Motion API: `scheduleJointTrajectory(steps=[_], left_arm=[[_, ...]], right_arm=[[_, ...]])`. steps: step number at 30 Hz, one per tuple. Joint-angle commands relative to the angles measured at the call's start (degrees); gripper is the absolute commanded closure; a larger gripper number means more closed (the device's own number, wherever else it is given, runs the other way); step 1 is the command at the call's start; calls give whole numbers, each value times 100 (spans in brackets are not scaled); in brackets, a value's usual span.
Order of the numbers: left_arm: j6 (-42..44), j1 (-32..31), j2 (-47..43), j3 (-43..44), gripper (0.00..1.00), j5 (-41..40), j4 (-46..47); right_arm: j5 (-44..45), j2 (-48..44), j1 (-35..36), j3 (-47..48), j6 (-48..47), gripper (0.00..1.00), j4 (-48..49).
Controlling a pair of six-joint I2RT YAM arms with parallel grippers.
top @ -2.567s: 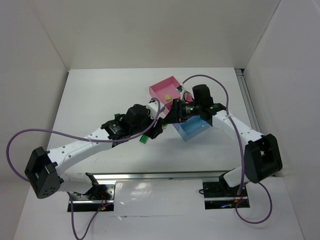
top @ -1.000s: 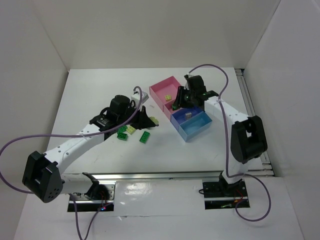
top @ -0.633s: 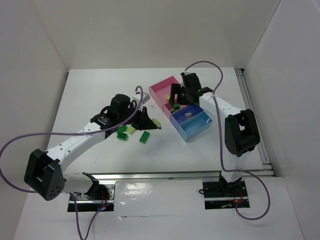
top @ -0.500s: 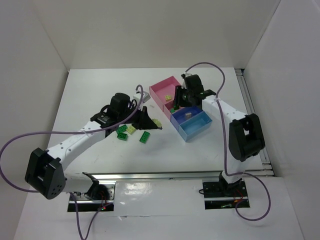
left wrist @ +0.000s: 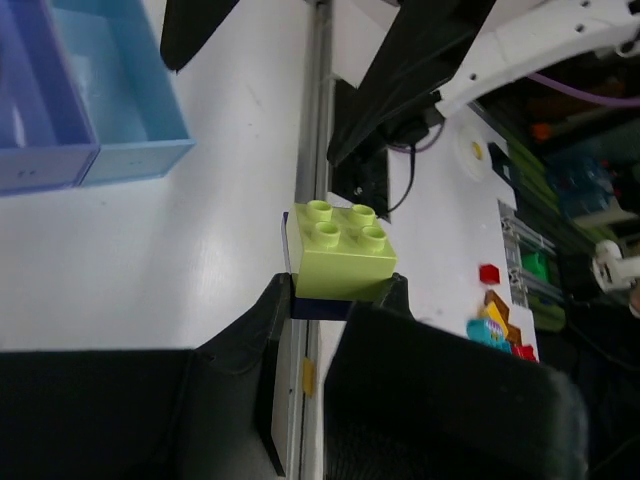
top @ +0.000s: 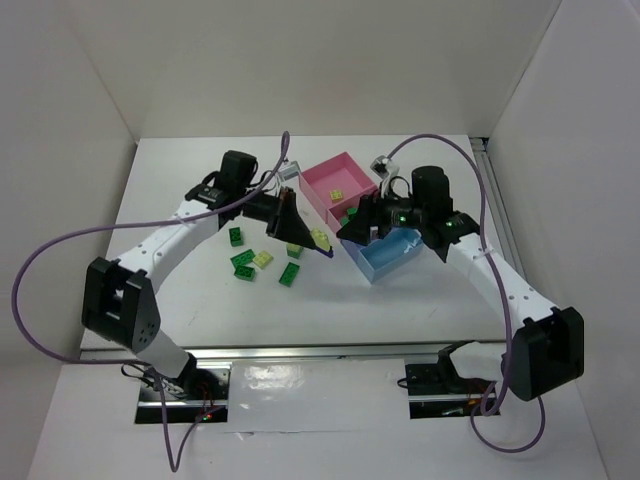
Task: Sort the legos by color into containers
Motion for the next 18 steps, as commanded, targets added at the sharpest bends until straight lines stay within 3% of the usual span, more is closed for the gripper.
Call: scheduleJointTrajectory(steps=[1,5,8,12,18], left_arm=[[1124,127,460,585,100,1564,-1038],[2265,128,1014,1139,100,1741,-2330],[2664,128,1322,1342,100,1793,-2788],[2859,128,1463,1343,100,1846,-2965],[2912,128,1516,1395,100,1846,-3018]], right_arm=[[-958,-10,-2,105,-513,10,-212],[-1284,122,68,256,-638,9,-224],[-1827,184,121,308,-507,9,74],[-2198,315,323,308,-287,9,401],[-2006,649,665,518,-233,7,410]])
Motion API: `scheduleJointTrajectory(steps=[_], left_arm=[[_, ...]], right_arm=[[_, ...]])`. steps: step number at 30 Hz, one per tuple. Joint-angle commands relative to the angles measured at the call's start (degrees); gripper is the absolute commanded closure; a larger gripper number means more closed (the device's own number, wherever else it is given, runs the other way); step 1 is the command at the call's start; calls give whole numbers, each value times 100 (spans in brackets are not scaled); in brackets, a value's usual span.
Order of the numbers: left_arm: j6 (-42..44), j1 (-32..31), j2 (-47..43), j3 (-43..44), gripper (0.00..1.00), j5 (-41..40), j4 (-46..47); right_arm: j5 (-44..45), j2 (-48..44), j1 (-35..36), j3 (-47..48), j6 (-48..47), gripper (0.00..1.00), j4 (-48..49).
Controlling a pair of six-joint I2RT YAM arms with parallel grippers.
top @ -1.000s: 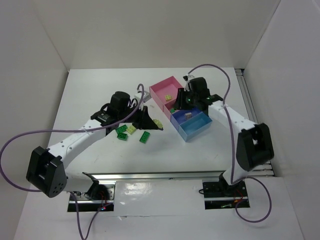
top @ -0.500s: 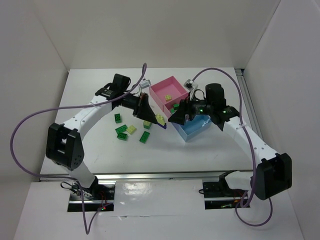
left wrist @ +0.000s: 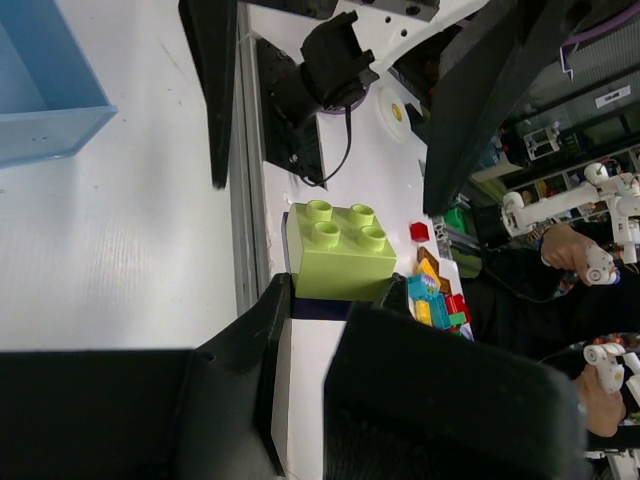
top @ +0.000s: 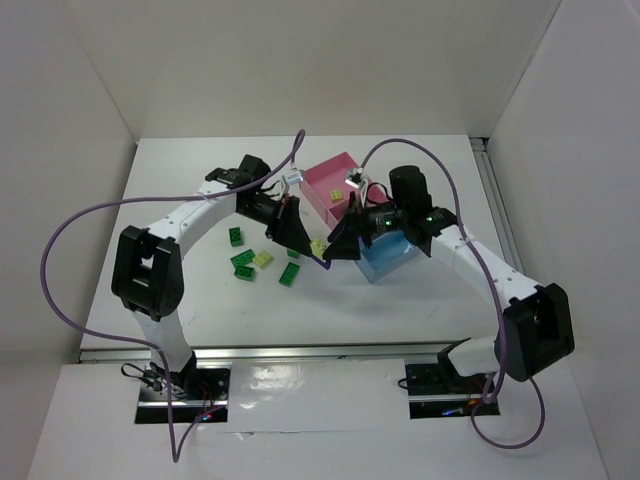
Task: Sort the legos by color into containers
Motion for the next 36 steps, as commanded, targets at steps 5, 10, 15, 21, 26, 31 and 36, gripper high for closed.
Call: scheduleJointTrajectory(steps=[5,10,15,21,26,31,36], left_arm=[[416,8,25,189,100,388,-159],[416,8,25,189,100,388,-159],[416,8,-28,189,100,336,-159],[416,8,-80,189,100,336,-159],[250,113,-80,136,100,283,-11],[-243,499,-194,22,100,221,455],[-507,667,-142,22,100,160,641]], right_arm=[[166,331,390,500,57,10,318],[219,445,390,579,286,30,495],[289,604,390,702,216,59,249],[456,604,390,755,216,80,178],[1193,394,170,554,584,89,231],[1669,226,-155,395,778,89,345],[1966,226,-155,342,997,90,477]])
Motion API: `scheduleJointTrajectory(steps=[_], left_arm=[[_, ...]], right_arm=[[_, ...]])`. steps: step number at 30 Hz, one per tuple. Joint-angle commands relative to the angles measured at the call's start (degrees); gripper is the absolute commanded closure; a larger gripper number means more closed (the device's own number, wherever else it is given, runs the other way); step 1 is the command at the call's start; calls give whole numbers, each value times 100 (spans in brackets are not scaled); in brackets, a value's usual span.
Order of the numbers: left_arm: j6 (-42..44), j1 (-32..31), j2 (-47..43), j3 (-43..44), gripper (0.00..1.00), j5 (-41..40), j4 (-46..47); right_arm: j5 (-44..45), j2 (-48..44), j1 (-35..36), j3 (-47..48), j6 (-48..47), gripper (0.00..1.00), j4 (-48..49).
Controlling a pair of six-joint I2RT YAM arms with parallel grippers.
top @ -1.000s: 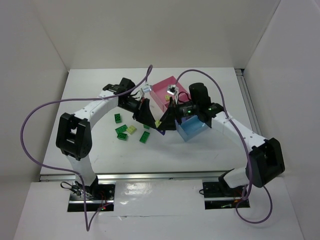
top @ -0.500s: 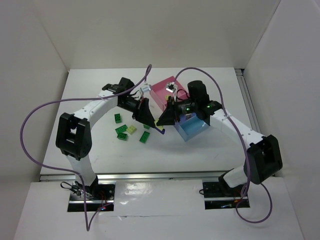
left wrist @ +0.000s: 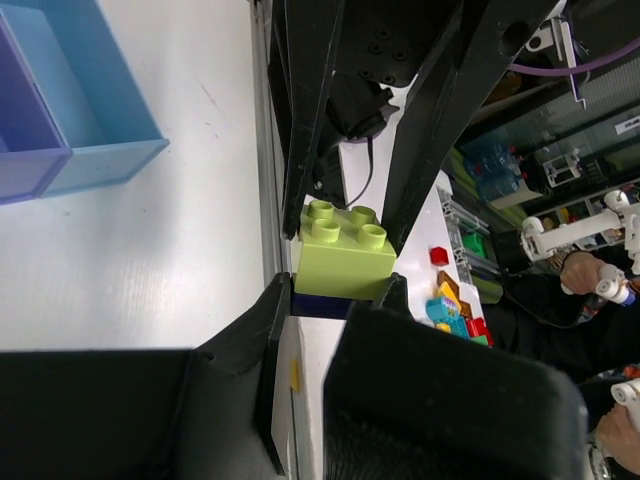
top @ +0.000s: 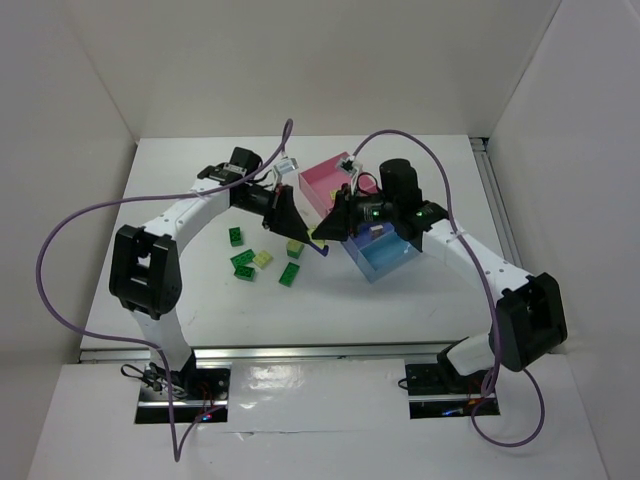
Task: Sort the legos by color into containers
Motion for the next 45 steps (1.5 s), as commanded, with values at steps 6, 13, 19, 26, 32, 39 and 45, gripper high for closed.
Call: scheduleJointTrajectory(steps=[6,13,19,26,32,39,45], left_arm=[[-48,350,-47,11,100,81,-85],[-48,297,58,11,100,29,-85],[-101,244,58,-50,100,-139,-85],[-101,244,58,-103,100,-331,-85],[-48,244,5,-165,100,-385,-85],[-48,244,5,-165,100,-437,-85],[-565,358,5,-60,100,-770,90]], right_arm=[[1603,-338,-503,-128,513,93,268],[1657,-145,-662,-15,759,93,777],[1447,373,-662,223,891,93,1076],[963,786,-785,276,1137,93,1516],[217,821,-1329,-163,1770,93,2474],[-198,1077,-1382,-111,1876,93,2624],[767,1260,-1382,406,1498,93,1826]])
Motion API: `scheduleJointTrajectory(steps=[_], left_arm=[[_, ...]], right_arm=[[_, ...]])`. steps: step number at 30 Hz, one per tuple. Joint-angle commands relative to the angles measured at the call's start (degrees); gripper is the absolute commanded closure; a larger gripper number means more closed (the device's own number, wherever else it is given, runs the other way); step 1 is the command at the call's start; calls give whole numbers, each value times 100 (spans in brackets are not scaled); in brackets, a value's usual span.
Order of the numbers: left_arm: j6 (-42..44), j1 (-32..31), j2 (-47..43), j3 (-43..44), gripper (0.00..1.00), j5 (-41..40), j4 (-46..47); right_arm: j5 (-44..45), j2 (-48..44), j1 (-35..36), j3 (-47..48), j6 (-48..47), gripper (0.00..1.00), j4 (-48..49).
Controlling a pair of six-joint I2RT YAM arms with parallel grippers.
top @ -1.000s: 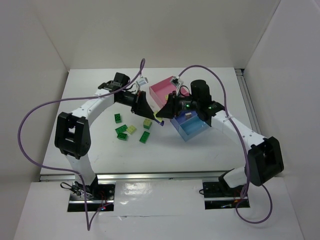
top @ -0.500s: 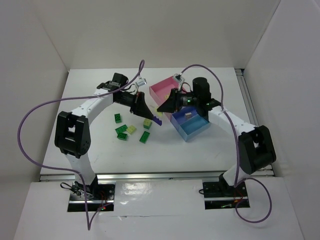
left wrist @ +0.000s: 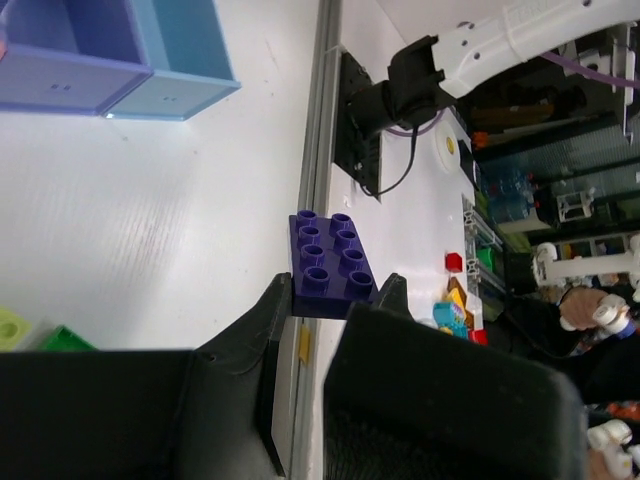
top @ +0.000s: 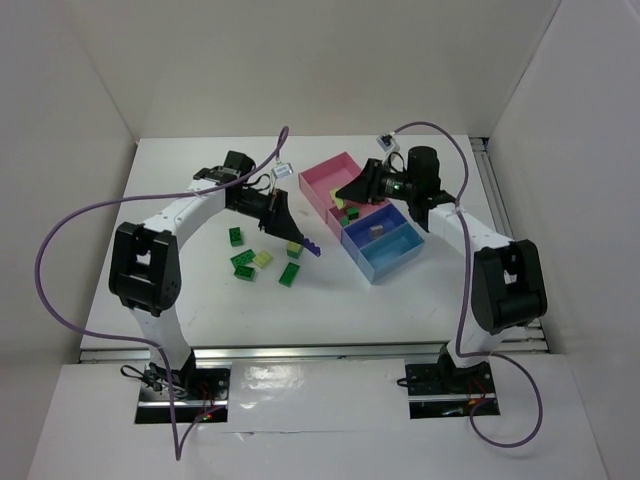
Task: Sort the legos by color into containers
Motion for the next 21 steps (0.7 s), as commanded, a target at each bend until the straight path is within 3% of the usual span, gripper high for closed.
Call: scheduleJointTrajectory(steps=[1,4,8,17,19,21], left_arm=[[-350,110,-154,122,100,-222,160],[-789,250,-312,122,100,-652,266],[-1526,303,-637,122,100,-1959,477],[-2556,303,-1297,-660,100,-2262,1558],[-2610,303,-1419,-660,100,-2323,1611],[-2671,241,-1472,-660,100,-2394,1611]], right_arm=[[879,175,4,602,-241,93,-267],[1539,491,73,1040,-329,93,-724],[2558,1150,302,1797,-645,90,-1382],[3008,2582,434,3158,-830,88,-1710],[3114,2794,496,3449,-953,67,-2059],[3245,3101,618,4018,-1225,35,-2472]])
